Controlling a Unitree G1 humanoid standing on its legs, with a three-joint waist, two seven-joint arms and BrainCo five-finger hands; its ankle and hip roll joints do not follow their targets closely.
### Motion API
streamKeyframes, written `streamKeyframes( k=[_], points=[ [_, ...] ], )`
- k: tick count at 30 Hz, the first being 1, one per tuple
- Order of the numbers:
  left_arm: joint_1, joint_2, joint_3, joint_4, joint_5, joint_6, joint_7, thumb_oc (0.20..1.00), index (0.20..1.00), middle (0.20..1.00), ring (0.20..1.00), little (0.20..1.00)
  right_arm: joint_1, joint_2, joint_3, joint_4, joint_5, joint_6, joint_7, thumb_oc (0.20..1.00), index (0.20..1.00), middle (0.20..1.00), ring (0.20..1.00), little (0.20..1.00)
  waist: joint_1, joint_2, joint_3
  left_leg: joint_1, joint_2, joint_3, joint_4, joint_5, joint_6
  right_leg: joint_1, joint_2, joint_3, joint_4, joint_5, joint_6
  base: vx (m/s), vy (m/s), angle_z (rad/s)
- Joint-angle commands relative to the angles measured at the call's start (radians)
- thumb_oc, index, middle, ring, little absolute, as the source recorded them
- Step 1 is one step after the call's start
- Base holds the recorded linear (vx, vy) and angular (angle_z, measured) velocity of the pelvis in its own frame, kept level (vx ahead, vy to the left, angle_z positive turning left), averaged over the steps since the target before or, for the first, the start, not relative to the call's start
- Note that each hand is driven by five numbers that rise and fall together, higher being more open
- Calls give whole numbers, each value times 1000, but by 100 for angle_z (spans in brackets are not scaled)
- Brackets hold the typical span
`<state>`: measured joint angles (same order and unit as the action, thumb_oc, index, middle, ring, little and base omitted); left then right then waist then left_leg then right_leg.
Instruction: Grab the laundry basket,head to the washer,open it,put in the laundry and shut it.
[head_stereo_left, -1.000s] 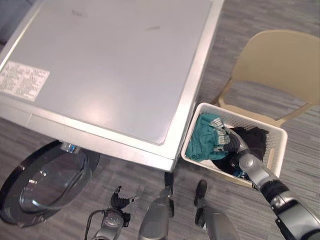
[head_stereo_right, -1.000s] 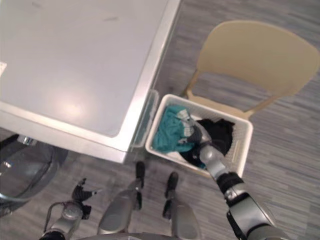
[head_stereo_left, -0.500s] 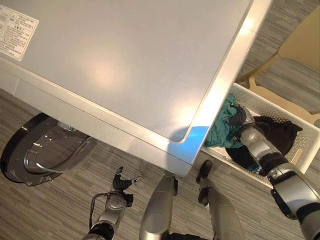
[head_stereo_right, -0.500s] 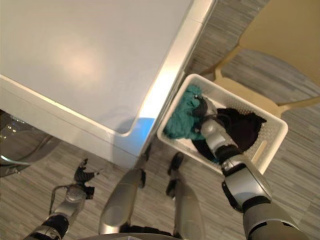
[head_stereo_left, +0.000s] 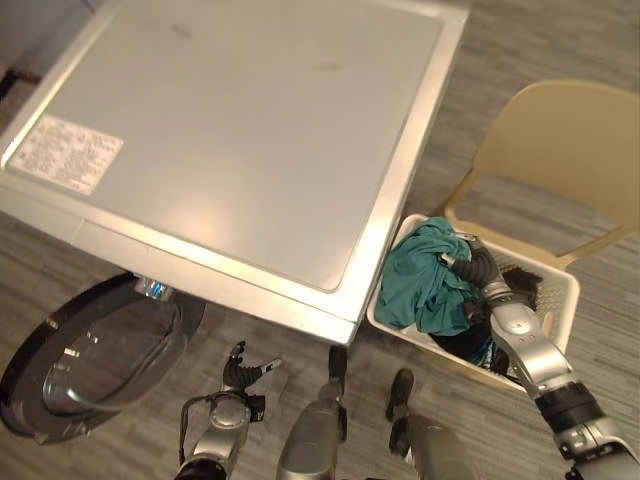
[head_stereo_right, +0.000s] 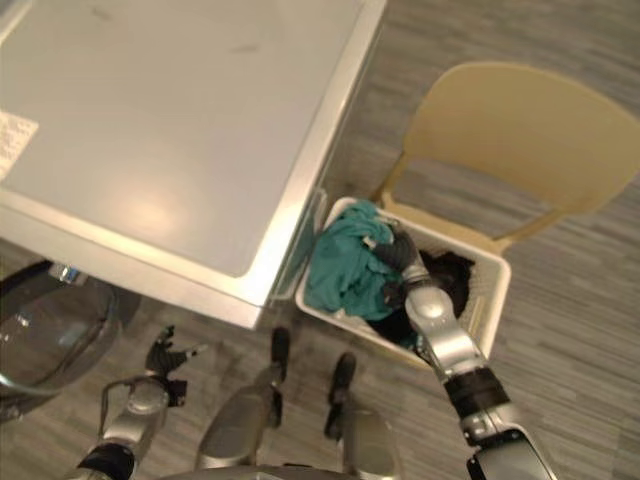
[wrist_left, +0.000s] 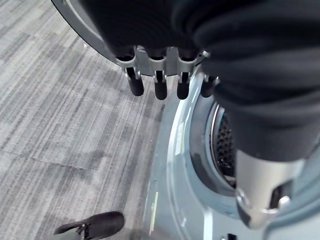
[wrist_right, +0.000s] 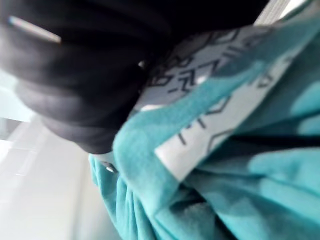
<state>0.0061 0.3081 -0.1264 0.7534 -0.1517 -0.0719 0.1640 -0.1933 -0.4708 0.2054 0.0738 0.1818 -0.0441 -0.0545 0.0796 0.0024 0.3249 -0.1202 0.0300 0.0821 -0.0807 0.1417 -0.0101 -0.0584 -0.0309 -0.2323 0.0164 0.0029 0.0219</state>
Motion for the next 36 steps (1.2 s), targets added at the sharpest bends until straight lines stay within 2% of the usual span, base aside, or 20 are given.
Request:
streamKeyframes(
  k=[1,6,8,10,11,13,14,15,17,19,20,21,22,23,24,27,30,31,32,36],
  points=[
    [64,10,26,50,14,10,-14,1000,1000,1000,1000,1000,54,-7,6,-84,92,-89,108,200,200,200,200,200,-16,-54,-120,56,-38,32,6,-128,-8,-36,-67,89,-12,-14,130,30,112,-39],
    [75,3,35,50,19,9,-19,1000,1000,1000,1000,1000,101,15,-11,-142,81,-102,132,200,200,200,200,200,-31,-35,-111,97,-34,54,4,-129,8,-53,-71,116,116,-36,145,-96,82,-41],
    [56,11,34,53,34,8,-11,1000,1000,1000,1000,1000,137,53,-38,-151,39,-123,105,200,200,200,200,200,-41,-20,-101,82,-22,38,19,-109,18,-57,-40,162,258,-93,133,-214,0,-5],
    [53,17,31,49,34,6,-4,1000,1000,1000,1000,1000,151,71,-48,-144,28,-134,90,200,200,200,200,200,-44,-21,-103,67,-22,29,28,-97,18,-42,-27,182,322,-116,123,-248,-74,46],
    [56,21,33,30,34,7,-3,1000,1000,1000,1000,1000,174,94,-69,-149,-1,-133,71,200,200,200,200,200,-39,-27,-126,36,-26,8,39,-79,16,-6,2,226,379,-132,115,-254,-113,58],
    [63,22,39,14,33,5,2,1000,1000,1000,1000,1000,177,96,-71,-148,-29,-135,55,200,200,200,200,200,-29,-31,-141,8,-26,-5,44,-65,13,16,17,250,399,-137,113,-205,-149,36],
    [71,25,39,-7,35,4,4,1000,1000,1000,1000,1000,172,94,-73,-152,-54,-135,37,200,200,200,200,200,-17,-34,-150,-21,-25,-11,47,-54,9,47,26,272,373,-149,105,-344,-269,55],
    [89,28,31,-80,31,-2,3,1000,1000,1000,1000,1000,147,86,-58,-145,-87,-127,24,200,200,200,200,200,13,-39,-154,-73,-22,-28,46,-10,-14,112,47,280,253,-241,61,-405,-277,49],
    [91,32,15,-133,33,-12,-7,1000,1000,1000,1000,1000,112,67,-46,-130,-109,-124,5,200,200,200,200,200,38,-21,-149,-127,-7,-35,23,57,-55,118,81,273,160,-262,32,-352,-215,31],
    [91,32,16,-134,33,-11,-7,1000,1000,1000,1000,1000,111,66,-46,-128,-109,-125,4,200,200,200,200,200,36,-19,-151,-129,-6,-38,22,59,-56,118,83,271,157,-260,32,-244,-75,63],
    [78,34,-19,-213,55,-18,-27,1000,1000,1000,1000,1000,91,40,-44,-118,-120,-120,-13,200,200,200,200,200,32,-5,-117,-159,-3,-16,13,49,-78,93,89,219,129,-232,21,-366,-79,51],
    [78,34,-19,-213,55,-18,-27,1000,1000,1000,1000,1000,91,40,-44,-118,-120,-120,-13,200,200,200,200,200,31,-5,-117,-159,-4,-17,13,49,-78,94,89,219,129,-232,21,-606,-84,87],
    [74,38,-35,-276,65,-27,-38,1000,1000,1000,1000,1000,97,28,-45,-118,-122,-112,-11,200,200,200,200,200,18,-15,-111,-141,1,12,73,6,-59,76,61,162,108,-200,33,-239,-6,98],
    [74,38,-35,-276,65,-27,-38,1000,1000,1000,1000,1000,97,28,-45,-119,-122,-112,-11,200,200,200,200,200,18,-15,-111,-142,0,12,74,6,-59,76,61,162,108,-200,33,-471,2,134],
    [64,50,-48,-333,71,-43,-49,1000,1000,1000,1000,1000,103,17,-43,-127,-126,-113,-6,200,200,200,200,200,3,-37,-113,-124,-4,8,163,-65,-42,61,22,117,74,-166,39,-297,16,89],
    [38,65,-84,-405,93,-56,-58,1000,1000,1000,1000,1000,109,14,-38,-126,-127,-114,1,200,200,200,200,200,-24,-57,-122,-71,16,39,249,-167,-37,37,-25,51,44,-135,50,-237,43,69],
    [-2,79,-137,-472,127,-62,-72,1000,1000,1000,1000,1000,113,29,-30,-126,-112,-109,8,200,200,200,200,200,-51,-53,-141,0,48,76,212,-186,-43,28,-41,3,21,-121,60,-75,107,67],
    [-1,79,-137,-473,127,-61,-72,1000,1000,1000,1000,1000,114,29,-30,-127,-112,-109,8,200,200,200,200,200,-53,-53,-142,2,47,74,206,-183,-43,29,-41,0,19,-120,60,13,184,51],
    [-28,70,-175,-489,143,-66,-74,1000,1000,1000,1000,1000,109,45,-21,-125,-92,-115,7,200,200,200,200,200,-62,-48,-158,37,36,66,112,-164,-44,35,-40,-15,12,-111,64,9,142,63],
    [-115,65,-243,-535,141,-72,-79,1000,1000,1000,1000,1000,69,92,23,-109,-50,-115,-7,200,200,200,200,200,-69,-55,-175,54,14,34,40,-150,-39,29,-44,-19,4,-94,73,-21,134,57]
  ],
)
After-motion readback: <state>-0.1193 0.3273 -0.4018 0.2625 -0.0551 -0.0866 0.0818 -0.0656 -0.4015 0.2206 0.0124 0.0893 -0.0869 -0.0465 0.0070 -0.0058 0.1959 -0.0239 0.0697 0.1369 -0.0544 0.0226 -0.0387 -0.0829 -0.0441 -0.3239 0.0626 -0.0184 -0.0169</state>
